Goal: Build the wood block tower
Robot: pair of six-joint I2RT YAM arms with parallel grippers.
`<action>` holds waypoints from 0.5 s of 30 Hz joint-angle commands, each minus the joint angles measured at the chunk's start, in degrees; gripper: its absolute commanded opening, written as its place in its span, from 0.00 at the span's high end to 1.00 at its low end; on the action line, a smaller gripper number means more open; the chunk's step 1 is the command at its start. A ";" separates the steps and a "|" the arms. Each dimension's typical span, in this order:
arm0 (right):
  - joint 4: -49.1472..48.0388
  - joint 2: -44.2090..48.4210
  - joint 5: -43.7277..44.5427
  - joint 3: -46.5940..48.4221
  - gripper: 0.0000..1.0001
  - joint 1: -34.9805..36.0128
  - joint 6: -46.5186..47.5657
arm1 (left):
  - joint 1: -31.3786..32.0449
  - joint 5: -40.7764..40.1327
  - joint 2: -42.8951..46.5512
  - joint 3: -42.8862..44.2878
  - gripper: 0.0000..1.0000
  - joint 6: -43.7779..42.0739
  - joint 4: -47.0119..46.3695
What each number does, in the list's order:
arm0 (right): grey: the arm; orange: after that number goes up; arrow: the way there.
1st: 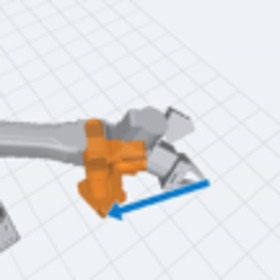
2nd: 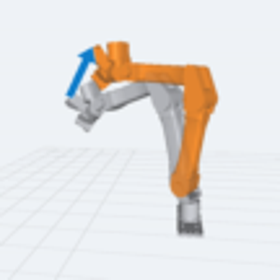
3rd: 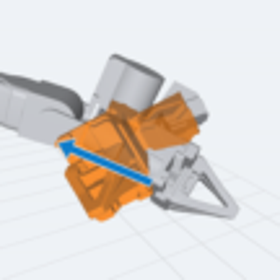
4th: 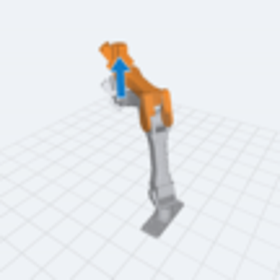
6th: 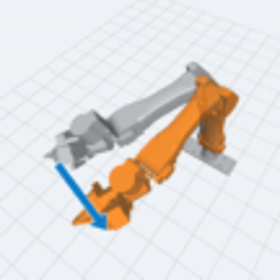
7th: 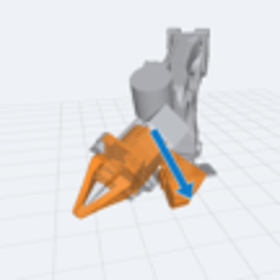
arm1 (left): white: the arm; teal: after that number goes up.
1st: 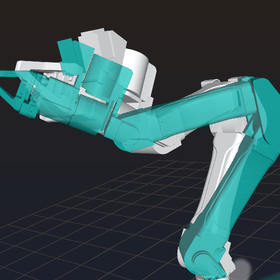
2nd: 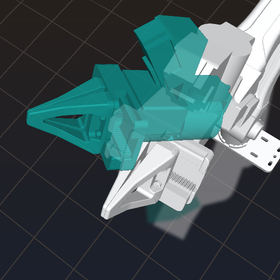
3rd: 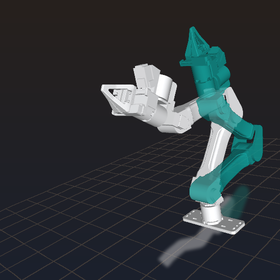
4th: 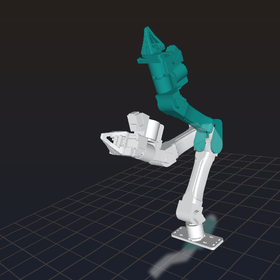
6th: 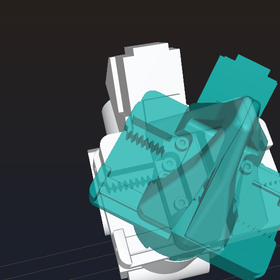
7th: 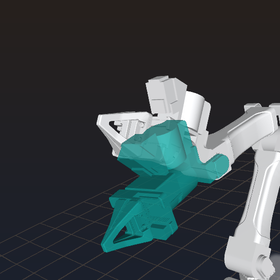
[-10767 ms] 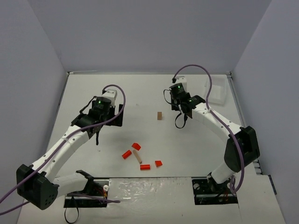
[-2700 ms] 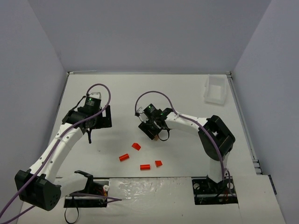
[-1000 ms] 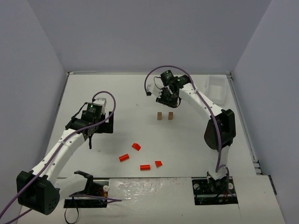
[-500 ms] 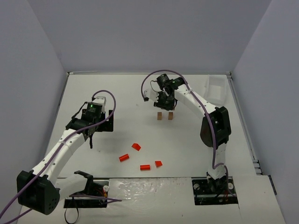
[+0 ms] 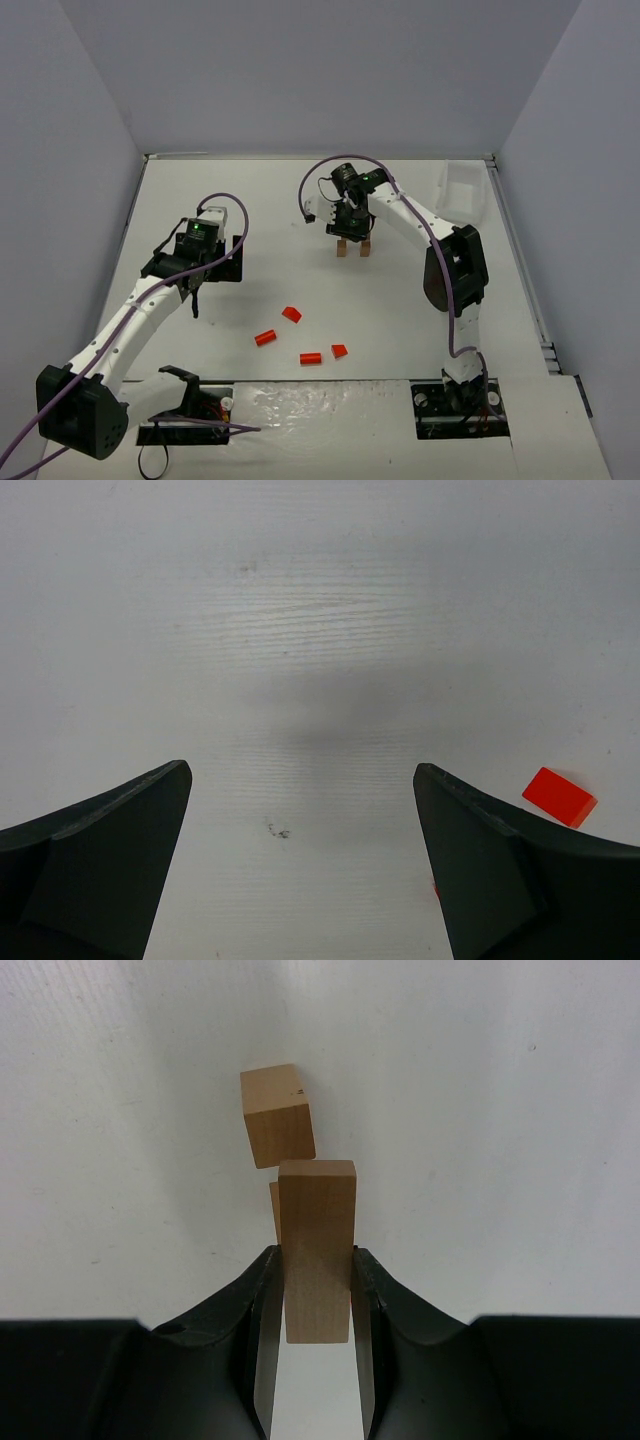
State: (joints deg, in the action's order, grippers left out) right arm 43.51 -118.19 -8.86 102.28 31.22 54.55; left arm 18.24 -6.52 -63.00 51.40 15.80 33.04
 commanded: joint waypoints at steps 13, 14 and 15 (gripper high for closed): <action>0.18 0.32 -1.08 -0.95 0.86 0.59 2.23 | -0.49 -1.31 0.25 0.72 0.08 -0.51 -2.80; 0.18 0.26 -1.14 -1.01 0.85 0.59 2.23 | -0.49 -1.31 0.25 0.72 0.08 -0.51 -2.80; 0.08 0.24 -1.21 -1.03 0.85 0.59 2.23 | -0.49 -1.31 0.25 0.68 0.08 -0.51 -2.80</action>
State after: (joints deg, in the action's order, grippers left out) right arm 43.44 -118.44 -9.52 101.63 31.55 55.83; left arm 18.24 -6.76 -63.00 51.40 15.75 33.04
